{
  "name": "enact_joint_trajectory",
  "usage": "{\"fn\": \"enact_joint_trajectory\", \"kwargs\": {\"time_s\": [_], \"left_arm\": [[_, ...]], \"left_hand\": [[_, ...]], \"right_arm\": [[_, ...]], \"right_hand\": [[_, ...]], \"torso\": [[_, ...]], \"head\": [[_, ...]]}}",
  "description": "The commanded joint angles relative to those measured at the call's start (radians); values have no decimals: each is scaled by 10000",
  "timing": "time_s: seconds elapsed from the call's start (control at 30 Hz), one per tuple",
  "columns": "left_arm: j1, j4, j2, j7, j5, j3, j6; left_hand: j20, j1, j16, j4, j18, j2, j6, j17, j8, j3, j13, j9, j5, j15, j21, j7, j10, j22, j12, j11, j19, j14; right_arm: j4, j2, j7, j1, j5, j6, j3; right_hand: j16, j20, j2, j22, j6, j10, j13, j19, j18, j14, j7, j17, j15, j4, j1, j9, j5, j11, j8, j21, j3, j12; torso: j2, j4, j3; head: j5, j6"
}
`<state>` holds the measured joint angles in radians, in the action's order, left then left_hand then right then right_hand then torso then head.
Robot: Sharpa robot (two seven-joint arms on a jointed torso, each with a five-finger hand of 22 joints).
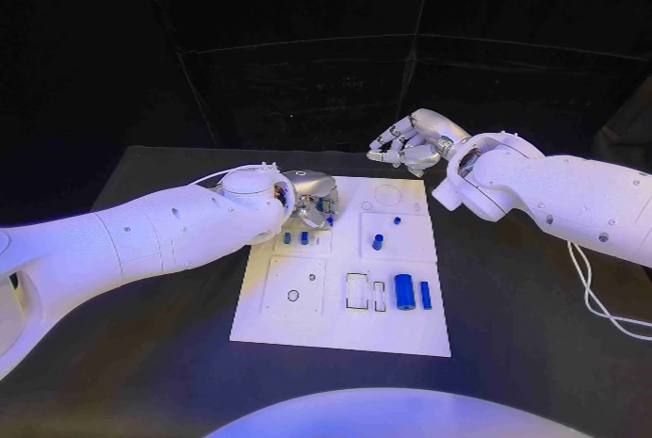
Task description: Assemble the parts on the task board
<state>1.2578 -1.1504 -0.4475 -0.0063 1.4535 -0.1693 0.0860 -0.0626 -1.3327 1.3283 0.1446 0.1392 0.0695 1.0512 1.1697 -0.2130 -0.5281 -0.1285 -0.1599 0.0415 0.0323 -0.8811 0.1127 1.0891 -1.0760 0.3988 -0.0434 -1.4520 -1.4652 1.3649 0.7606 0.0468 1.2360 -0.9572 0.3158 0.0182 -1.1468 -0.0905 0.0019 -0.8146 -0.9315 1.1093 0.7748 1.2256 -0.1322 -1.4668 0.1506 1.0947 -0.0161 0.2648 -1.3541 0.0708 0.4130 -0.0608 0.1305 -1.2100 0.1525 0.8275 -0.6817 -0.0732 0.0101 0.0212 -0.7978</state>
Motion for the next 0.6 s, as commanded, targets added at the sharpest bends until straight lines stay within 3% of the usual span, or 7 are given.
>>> {"fn": "enact_joint_trajectory", "kwargs": {"time_s": [0.03,0.4,0.6], "left_arm": [[-59,47,-28,-193,328,-52,-218],[-55,-401,-401,377,201,-33,689],[-48,-908,-844,521,-322,136,1119]], "left_hand": [[49,-251,43,70,-135,-112,20,6,43,-144,-8,34,56,70,-67,36,68,-50,34,-11,-27,-222],[53,-87,59,53,-169,-115,169,-3,72,-195,14,51,53,45,-194,59,165,-154,-23,-42,-46,-235],[54,-45,74,96,-206,-54,130,0,157,-233,46,89,54,38,-398,76,187,-306,-97,-55,-84,-250]], "right_arm": [[-1,-15,76,18,-16,-56,6],[-20,-21,97,15,-16,-54,6],[-65,-8,105,8,-16,-51,6]], "right_hand": [[1,17,85,-5,13,-81,7,-38,-55,-76,-19,29,-18,35,-15,-14,63,1,47,52,41,-20],[1,17,85,-5,13,-81,7,-38,-55,-76,-19,29,-18,35,-15,-14,63,1,47,52,41,-20],[8,17,96,-2,12,-81,4,-39,-55,-75,-19,24,-18,40,-17,-14,63,1,49,53,40,-19]], "torso": [[7,-11,5],[19,-13,7],[17,-27,10]], "head": [[9,6],[2,67],[2,140]]}}
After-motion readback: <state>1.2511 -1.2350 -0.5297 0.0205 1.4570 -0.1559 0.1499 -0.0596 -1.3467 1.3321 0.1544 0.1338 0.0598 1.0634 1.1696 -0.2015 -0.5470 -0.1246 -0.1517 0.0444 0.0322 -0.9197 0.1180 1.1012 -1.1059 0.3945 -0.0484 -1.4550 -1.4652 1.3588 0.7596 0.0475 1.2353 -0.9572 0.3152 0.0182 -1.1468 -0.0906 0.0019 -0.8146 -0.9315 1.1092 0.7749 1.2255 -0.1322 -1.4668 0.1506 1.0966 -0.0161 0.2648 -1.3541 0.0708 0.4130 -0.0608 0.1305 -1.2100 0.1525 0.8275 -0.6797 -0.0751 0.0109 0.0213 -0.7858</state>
